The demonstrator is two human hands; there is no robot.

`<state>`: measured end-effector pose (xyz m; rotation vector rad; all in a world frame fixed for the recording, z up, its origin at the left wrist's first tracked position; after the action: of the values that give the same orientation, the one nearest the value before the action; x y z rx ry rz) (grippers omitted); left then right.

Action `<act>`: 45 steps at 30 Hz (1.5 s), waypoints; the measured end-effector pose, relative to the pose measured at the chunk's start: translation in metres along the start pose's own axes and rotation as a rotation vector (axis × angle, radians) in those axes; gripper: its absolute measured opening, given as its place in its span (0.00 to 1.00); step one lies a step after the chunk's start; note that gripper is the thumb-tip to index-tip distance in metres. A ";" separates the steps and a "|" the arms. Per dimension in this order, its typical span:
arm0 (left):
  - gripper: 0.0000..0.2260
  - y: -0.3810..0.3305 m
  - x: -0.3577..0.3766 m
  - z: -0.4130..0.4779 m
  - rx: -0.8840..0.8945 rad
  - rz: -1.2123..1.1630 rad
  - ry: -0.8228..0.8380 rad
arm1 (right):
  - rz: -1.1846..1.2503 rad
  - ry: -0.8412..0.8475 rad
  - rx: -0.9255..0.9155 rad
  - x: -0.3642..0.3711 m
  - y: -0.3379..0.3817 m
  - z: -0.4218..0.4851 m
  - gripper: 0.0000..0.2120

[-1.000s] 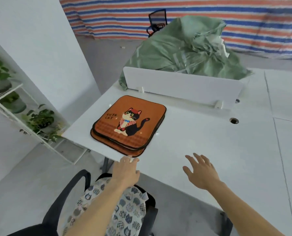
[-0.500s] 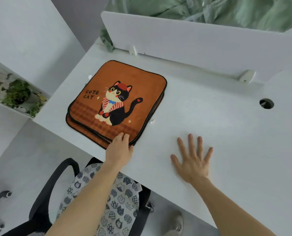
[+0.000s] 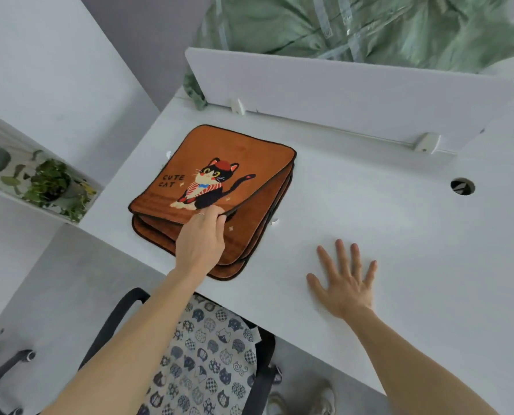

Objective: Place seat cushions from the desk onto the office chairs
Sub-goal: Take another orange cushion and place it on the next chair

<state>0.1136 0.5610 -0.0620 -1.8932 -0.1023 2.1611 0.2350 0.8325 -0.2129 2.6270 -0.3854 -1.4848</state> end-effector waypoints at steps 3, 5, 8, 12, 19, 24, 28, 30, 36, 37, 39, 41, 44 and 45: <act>0.10 -0.026 -0.037 -0.017 0.075 -0.141 0.033 | 0.174 0.129 -0.005 -0.026 0.005 -0.003 0.41; 0.11 -0.049 -0.053 -0.036 0.132 -0.252 0.068 | 0.551 0.152 0.083 -0.055 0.012 -0.013 0.47; 0.09 -0.093 -0.054 -0.077 0.189 -0.399 0.246 | 1.255 0.212 0.176 -0.083 0.025 -0.043 0.48; 0.08 -0.131 -0.028 -0.143 0.251 -0.451 0.513 | 1.648 0.060 0.223 -0.078 0.018 -0.089 0.23; 0.14 -0.131 0.035 -0.213 0.290 -0.320 0.725 | 1.308 -0.209 0.499 -0.006 -0.057 -0.163 0.14; 0.20 -0.067 0.082 -0.202 -0.149 -0.115 0.650 | 1.158 -0.236 0.572 0.033 -0.110 -0.206 0.21; 0.30 -0.050 0.087 -0.203 -0.515 -0.276 0.778 | 1.074 -0.236 0.583 0.063 -0.132 -0.232 0.22; 0.31 -0.051 0.088 -0.204 -0.606 -0.365 0.786 | 1.079 -0.253 0.575 0.071 -0.132 -0.235 0.22; 0.27 -0.074 0.079 -0.208 -0.576 -0.373 0.766 | 1.009 -0.348 0.563 0.071 -0.115 -0.237 0.21; 0.21 -0.080 0.074 -0.209 -0.536 -0.370 0.746 | 1.004 -0.357 0.561 0.070 -0.113 -0.238 0.20; 0.10 -0.093 0.061 -0.211 -0.459 -0.372 0.719 | 1.020 -0.374 0.569 0.068 -0.109 -0.240 0.19; 0.09 -0.104 0.043 -0.213 -0.418 -0.409 0.705 | 1.072 -0.406 0.598 0.067 -0.104 -0.249 0.18; 0.13 -0.119 0.010 -0.217 -0.350 -0.484 0.679 | 1.114 -0.516 0.611 0.063 -0.096 -0.277 0.16; 0.13 -0.124 -0.003 -0.221 -0.339 -0.520 0.676 | 1.119 -0.563 0.608 0.059 -0.091 -0.293 0.15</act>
<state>0.3494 0.6527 -0.0629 -2.3379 -0.7611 1.1557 0.5298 0.8933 -0.1286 1.5062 -2.1505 -1.6700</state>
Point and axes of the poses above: each hand's wrist, its own z-axis towards the middle knuckle, its own x-axis out of the palm, y = z × x, the point moved 3 cm from there along z, towards the middle knuckle, and after that the axes turned 6 degrees about -x, right-handed, at the moved point
